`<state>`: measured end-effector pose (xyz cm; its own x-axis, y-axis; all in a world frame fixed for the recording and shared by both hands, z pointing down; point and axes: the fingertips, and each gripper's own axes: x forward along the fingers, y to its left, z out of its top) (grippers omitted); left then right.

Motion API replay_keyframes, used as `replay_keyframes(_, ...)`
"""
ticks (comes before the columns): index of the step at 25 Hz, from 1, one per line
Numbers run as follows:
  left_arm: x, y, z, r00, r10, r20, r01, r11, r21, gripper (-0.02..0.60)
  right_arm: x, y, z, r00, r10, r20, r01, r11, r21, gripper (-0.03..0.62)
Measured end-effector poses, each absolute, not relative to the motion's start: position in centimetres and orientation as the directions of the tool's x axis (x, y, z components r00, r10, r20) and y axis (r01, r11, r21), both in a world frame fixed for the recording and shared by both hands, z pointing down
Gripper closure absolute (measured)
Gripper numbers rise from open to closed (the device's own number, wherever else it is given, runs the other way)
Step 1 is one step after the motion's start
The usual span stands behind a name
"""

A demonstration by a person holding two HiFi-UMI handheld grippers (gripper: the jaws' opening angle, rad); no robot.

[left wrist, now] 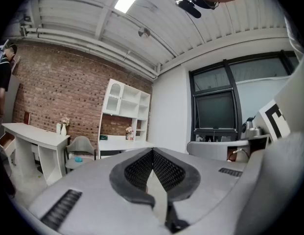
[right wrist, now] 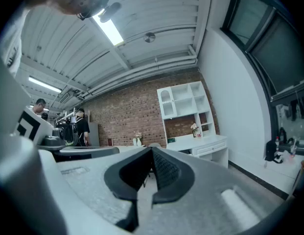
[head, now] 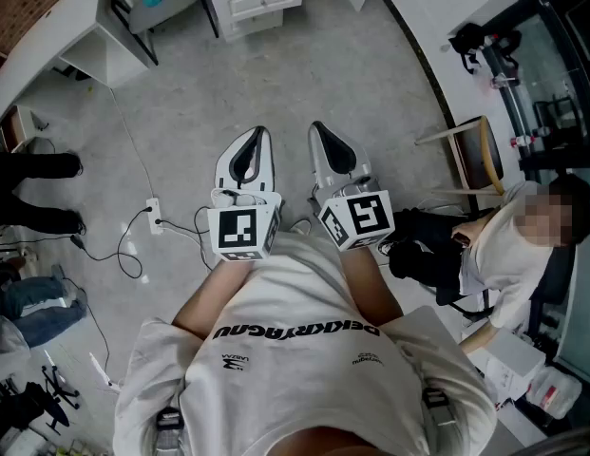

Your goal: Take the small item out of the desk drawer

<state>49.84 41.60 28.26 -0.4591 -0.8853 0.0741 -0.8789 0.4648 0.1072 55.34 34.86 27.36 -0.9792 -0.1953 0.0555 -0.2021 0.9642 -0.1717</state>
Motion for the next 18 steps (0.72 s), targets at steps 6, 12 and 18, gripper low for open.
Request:
replay_keyframes(6,50.9,40.7,26.4,-0.459,-0.886,0.065,-0.88,0.463,0.103,0.583,55.6,34.2,26.5,-0.983,-0.179,0.041,-0.184,0.968,-0.171,0.594)
replay_keyframes(12,48.4,40.1,28.3,-0.433,-0.893,0.124,-0.886,0.447,0.123,0.583,52.5,33.3,27.8,-0.974,-0.215,0.076,-0.226,0.954,-0.196,0.594)
replay_keyframes(18,40.2,36.1,30.7,-0.401,-0.904,0.149,-0.899,0.419,0.128,0.583,45.1,29.6,29.0,-0.959,-0.261,0.113,-0.277,0.945,-0.171,0.594)
